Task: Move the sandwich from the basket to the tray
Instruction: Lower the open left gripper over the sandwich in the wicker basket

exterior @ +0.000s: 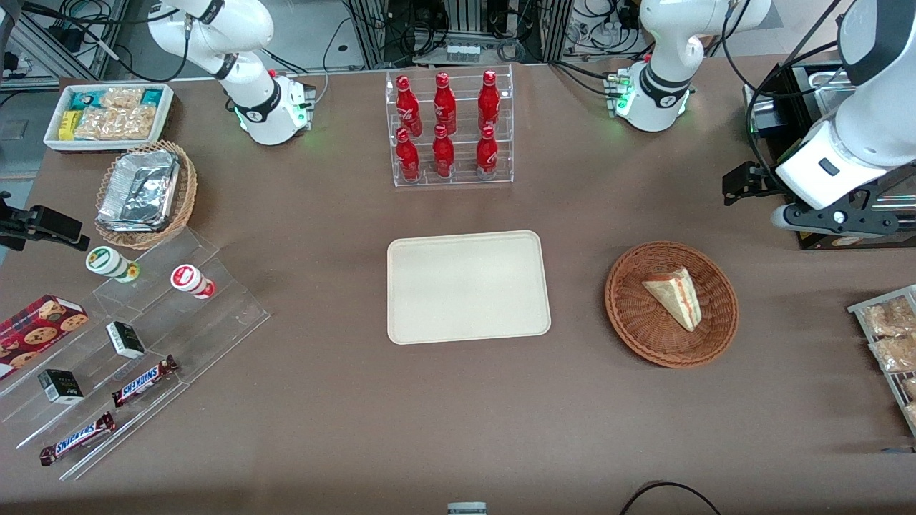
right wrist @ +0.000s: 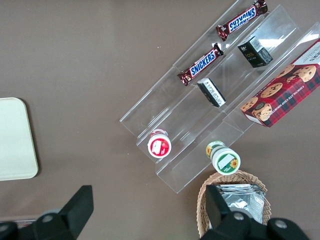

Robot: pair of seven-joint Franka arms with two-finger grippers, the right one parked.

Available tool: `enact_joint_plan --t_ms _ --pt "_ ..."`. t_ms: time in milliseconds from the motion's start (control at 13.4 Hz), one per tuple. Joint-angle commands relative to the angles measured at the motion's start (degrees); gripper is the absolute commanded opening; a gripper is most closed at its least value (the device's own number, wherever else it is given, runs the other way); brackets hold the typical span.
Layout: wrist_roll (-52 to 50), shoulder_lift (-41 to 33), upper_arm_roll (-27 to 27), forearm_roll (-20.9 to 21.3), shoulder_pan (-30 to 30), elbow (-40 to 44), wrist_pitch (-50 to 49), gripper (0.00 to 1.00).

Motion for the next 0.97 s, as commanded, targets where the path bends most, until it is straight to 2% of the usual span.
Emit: enact_joint_plan --t_ms 0,372,893 --pt "-0.64 0.77 -0.36 0.73 0.3 1.42 -0.98 1.0" --pt "-0.2 1.21 -0.45 0.82 0.12 -4.54 2.35 1.0" --pt "-0.2 -1.17 -0.36 1.0 0.12 -25.81 26.25 1.0"
